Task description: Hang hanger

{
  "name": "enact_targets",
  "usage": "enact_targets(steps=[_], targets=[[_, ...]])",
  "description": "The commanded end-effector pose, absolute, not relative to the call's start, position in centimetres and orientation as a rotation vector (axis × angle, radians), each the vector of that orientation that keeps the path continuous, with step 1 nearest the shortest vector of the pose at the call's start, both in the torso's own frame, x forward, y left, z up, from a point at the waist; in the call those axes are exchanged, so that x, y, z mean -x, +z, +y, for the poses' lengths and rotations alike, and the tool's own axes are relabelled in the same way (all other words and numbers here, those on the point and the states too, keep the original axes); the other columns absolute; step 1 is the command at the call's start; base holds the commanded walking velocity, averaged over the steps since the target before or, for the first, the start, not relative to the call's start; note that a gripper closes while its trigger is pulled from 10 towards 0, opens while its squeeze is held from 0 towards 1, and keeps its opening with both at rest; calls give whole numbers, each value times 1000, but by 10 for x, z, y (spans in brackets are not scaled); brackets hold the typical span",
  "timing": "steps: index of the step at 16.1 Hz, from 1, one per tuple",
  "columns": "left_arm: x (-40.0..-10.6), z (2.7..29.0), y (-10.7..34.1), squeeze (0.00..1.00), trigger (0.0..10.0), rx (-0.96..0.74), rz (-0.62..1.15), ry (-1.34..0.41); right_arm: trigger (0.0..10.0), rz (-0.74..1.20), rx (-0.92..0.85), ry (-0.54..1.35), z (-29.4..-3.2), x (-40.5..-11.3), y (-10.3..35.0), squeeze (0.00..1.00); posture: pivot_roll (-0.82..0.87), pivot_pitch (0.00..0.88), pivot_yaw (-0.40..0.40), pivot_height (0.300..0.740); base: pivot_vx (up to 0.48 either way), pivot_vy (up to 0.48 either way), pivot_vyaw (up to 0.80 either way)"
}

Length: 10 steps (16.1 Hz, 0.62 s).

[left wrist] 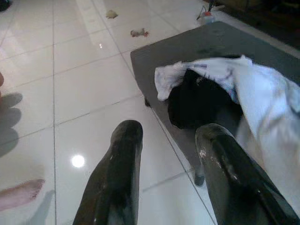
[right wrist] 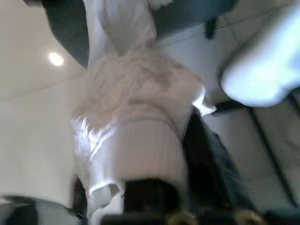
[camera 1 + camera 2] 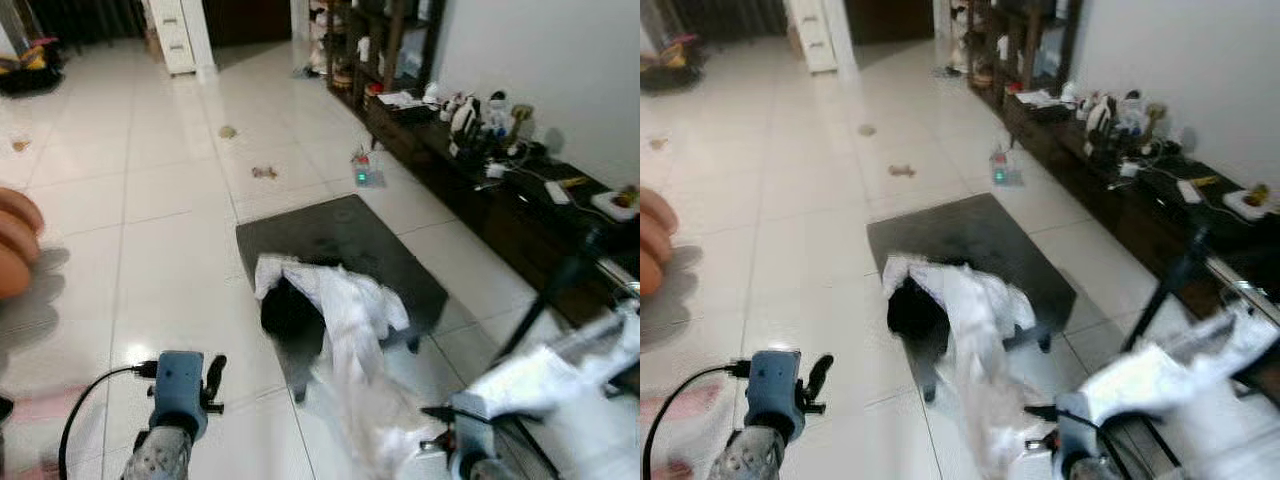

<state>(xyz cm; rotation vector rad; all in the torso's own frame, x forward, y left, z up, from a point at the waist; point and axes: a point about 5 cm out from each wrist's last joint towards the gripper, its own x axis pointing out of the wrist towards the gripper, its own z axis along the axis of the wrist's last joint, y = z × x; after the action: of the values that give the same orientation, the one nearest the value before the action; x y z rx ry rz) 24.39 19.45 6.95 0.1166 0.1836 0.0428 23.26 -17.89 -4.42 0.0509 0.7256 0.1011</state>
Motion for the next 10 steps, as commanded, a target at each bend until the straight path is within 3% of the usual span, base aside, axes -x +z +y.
enact_targets(steps=[1,2,10], targets=[[-242,198,67,0,10000,-139,196,45,10000,713,-61,108,-175,-234,-43,0,34,81,-32,740,0,0,0],[-242,198,67,0,10000,-140,199,44,10000,710,-61,109,-176,-235,-42,0,31,86,-32,740,0,0,0],[-245,193,67,0,10000,-141,208,3,10000,697,-67,86,-175,-241,-36,0,14,112,-26,740,0,0,-800]])
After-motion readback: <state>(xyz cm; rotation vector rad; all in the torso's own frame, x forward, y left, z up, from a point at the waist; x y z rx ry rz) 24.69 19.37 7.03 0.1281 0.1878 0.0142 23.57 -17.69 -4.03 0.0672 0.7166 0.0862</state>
